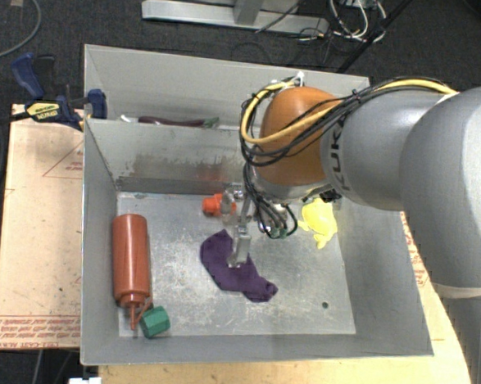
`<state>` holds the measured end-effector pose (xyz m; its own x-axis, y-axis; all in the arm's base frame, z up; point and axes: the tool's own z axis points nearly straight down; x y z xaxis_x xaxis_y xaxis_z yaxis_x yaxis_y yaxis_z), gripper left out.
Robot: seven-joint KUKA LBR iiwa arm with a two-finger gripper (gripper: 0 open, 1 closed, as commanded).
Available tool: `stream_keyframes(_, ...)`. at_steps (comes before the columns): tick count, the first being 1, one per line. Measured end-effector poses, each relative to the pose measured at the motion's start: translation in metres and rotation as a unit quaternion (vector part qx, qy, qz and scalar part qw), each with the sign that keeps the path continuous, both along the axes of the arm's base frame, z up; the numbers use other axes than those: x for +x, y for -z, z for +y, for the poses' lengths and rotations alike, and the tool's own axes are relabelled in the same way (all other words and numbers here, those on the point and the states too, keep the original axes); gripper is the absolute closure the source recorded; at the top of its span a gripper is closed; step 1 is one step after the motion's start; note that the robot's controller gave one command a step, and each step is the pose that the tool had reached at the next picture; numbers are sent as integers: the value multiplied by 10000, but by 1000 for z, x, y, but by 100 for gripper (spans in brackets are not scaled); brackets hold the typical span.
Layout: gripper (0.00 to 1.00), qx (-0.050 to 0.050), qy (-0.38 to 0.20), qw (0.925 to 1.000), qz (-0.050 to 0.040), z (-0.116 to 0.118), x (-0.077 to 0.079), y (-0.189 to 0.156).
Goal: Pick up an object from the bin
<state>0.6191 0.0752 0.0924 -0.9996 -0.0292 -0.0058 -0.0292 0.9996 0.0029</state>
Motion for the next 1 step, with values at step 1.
stream_keyframes(1, 100, 21, 275, 9996, -111, 22, -18, 16)
